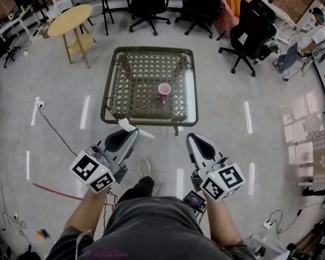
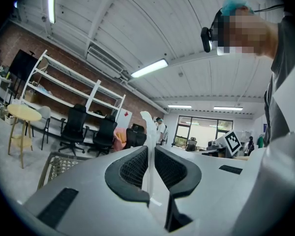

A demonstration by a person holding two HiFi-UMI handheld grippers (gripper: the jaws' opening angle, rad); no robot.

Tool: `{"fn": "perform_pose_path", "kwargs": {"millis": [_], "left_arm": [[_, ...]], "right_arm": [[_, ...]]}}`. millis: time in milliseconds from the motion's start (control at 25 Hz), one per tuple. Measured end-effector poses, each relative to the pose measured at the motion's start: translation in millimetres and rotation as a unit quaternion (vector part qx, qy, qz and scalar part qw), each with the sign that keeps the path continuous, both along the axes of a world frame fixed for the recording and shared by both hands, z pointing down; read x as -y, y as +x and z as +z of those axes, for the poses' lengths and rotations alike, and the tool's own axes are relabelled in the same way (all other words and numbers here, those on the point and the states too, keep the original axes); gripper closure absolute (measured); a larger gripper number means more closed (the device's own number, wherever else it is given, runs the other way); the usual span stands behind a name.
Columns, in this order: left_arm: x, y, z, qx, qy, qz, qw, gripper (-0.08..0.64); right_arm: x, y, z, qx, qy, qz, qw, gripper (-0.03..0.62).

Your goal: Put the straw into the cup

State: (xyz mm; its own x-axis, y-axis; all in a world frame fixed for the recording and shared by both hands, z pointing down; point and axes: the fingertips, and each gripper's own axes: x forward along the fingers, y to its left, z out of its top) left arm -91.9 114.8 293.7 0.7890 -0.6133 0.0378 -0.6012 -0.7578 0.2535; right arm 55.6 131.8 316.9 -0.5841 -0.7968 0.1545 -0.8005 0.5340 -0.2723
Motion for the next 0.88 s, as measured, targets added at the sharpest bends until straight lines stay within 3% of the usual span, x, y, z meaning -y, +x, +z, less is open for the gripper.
{"fn": "perform_pose_path", "kwargs": {"millis": [480,880], "left_arm": [[82.2,-39.9,13.4,-0.002,-0.015,0.007,0.9999,0.511],[130.5,-52.2,3.7,0.000,-0.011,0.031,0.9995,0.511]], "right_arm": [[80.9,-36.6,8.2,-0.009,-0.013,0.007,1.000,0.577],[122.2,-54.0,-0.8,-0.010,-0.014,0.025,1.000,0.577]]}}
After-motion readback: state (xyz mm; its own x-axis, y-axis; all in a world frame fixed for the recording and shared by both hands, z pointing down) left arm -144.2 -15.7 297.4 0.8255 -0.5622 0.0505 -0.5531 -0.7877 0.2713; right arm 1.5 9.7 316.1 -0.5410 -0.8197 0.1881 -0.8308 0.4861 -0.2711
